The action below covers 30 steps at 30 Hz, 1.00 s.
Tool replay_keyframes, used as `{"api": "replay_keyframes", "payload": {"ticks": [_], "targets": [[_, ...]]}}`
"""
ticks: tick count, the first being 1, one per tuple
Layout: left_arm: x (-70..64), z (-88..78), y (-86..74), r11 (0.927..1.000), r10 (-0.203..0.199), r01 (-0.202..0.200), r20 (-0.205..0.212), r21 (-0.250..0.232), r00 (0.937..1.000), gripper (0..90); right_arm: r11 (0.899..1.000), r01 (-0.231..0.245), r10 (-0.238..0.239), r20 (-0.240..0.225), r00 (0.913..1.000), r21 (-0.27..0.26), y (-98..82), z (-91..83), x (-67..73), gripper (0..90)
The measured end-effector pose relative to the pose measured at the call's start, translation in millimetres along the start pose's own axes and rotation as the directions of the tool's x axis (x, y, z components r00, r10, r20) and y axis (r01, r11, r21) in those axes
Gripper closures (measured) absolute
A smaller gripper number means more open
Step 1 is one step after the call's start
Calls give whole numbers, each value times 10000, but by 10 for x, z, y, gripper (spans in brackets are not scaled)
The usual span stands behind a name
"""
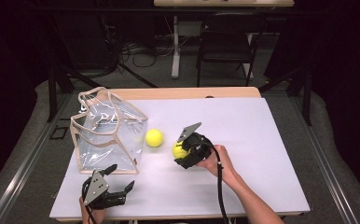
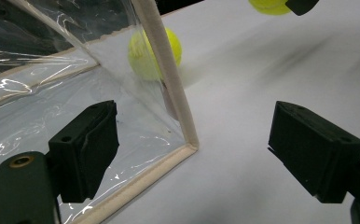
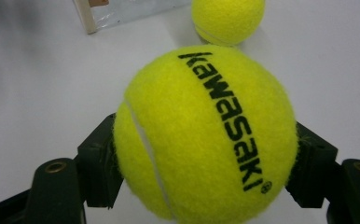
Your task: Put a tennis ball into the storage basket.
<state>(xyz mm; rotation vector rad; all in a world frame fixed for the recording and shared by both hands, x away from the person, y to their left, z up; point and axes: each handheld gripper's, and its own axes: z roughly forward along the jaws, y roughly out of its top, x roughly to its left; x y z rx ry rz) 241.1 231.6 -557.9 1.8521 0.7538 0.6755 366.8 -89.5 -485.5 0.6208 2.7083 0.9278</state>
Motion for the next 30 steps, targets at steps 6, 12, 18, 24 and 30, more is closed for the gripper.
{"api": "replay_keyframes", "payload": {"ticks": [6, 12, 18, 24, 30], "targets": [[-5, -1, -2, 10000, -15, 15, 4, 6, 10000, 158, 10000, 79, -79, 62, 9999, 11, 45, 22, 7, 261], [-3, -5, -4, 10000, -12, 12, -15, 3, 10000, 158, 9998, 134, -133, 78, 9999, -130, 100, 19, 9, 261], [3, -9, -3, 10000, 27, -27, -35, -21, 10000, 158, 9993, 143, -139, 132, 9998, -355, 166, 14, -3, 261], [2, -13, -4, 10000, 7, -7, -53, -47, 10000, 158, 9990, 86, -82, 107, 9999, -433, 180, 38, -14, 261], [11, -24, -5, 10000, 5, -5, -64, -59, 10000, 158, 9988, -42, 46, 72, 10000, -497, 183, 58, -48, 261]]}}
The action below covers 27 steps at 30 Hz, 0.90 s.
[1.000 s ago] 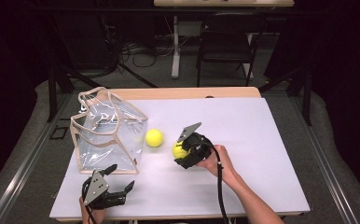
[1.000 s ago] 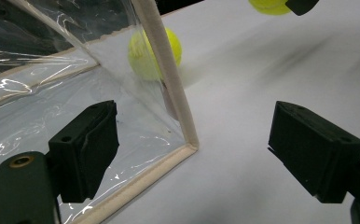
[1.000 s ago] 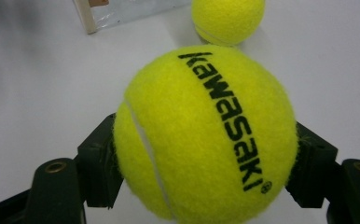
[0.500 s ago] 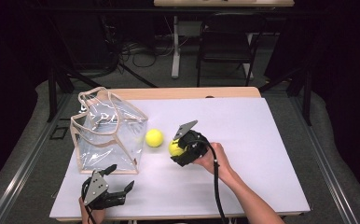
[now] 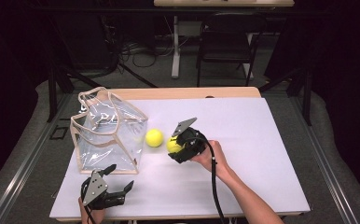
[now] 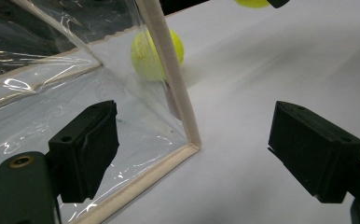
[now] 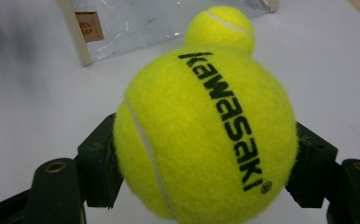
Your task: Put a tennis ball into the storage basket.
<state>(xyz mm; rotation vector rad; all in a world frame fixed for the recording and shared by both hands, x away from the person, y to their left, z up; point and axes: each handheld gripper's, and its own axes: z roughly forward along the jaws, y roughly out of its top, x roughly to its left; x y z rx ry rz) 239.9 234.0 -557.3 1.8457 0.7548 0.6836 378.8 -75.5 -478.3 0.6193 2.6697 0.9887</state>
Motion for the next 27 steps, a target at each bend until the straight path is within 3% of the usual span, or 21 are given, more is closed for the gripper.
{"api": "replay_keyframes", "payload": {"ticks": [27], "targets": [[-2, -2, 0, 10000, 12, -12, -16, -2, 10000, 158, 9992, -202, 205, 68, 9998, -338, 111, 55, -100, 262]]}}
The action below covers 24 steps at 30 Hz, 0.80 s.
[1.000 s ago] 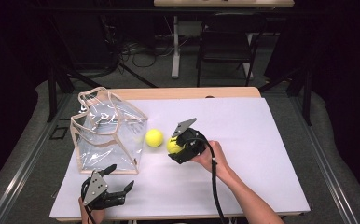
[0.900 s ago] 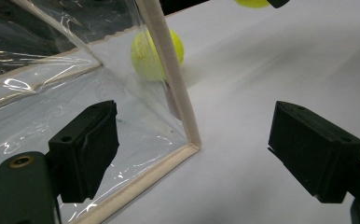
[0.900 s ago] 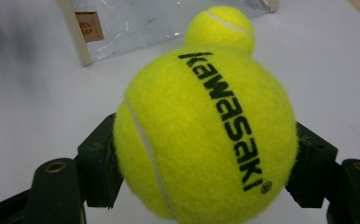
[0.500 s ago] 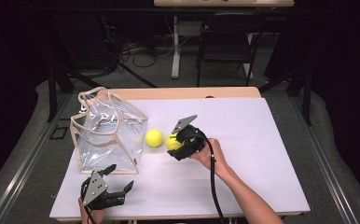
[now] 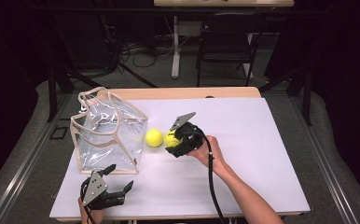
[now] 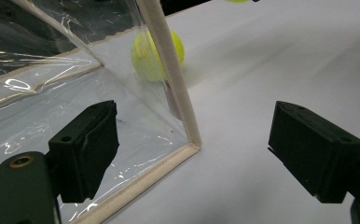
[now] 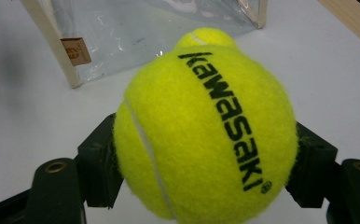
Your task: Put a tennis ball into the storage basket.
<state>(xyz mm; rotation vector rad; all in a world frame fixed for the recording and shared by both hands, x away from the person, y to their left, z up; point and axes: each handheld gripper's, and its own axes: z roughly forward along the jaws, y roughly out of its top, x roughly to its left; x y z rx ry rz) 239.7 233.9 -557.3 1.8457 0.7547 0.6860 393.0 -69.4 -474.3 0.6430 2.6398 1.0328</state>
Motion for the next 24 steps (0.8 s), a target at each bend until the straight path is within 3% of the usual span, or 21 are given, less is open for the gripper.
{"api": "replay_keyframes", "payload": {"ticks": [24], "targets": [[6, 22, 3, 10000, -79, 80, 102, -57, 9999, 158, 9991, 183, -190, -167, 9997, -391, 355, -36, -92, 263]]}}
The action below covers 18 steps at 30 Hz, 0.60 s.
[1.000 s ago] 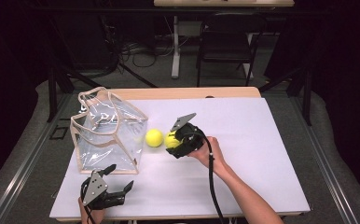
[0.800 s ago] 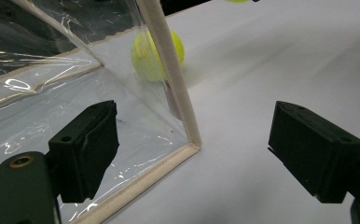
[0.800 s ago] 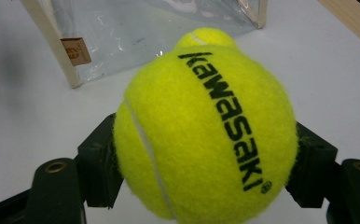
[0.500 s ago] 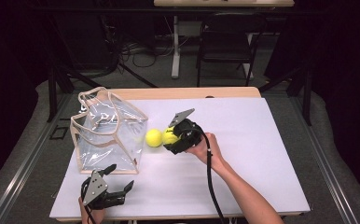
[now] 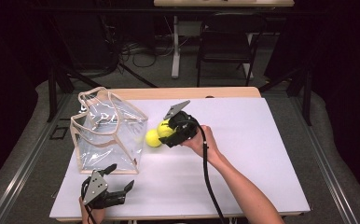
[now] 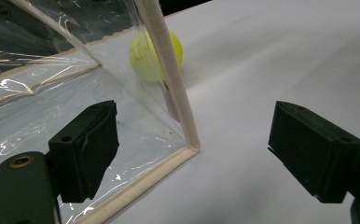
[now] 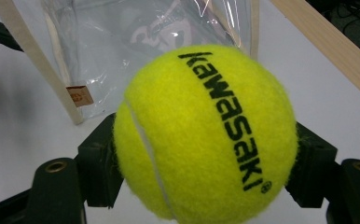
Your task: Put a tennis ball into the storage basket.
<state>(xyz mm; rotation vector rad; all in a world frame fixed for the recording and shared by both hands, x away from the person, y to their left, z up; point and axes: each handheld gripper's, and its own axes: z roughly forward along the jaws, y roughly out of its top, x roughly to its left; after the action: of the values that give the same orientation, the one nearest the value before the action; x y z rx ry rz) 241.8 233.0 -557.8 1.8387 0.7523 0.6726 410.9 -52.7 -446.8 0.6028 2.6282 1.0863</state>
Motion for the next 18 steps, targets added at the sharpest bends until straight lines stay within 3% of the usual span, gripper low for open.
{"api": "replay_keyframes", "payload": {"ticks": [18], "targets": [[10, -14, -3, 10000, -54, 54, -32, -40, 10000, 158, 9999, 107, -108, -155, 9998, -56, 203, 24, -9, 264]]}}
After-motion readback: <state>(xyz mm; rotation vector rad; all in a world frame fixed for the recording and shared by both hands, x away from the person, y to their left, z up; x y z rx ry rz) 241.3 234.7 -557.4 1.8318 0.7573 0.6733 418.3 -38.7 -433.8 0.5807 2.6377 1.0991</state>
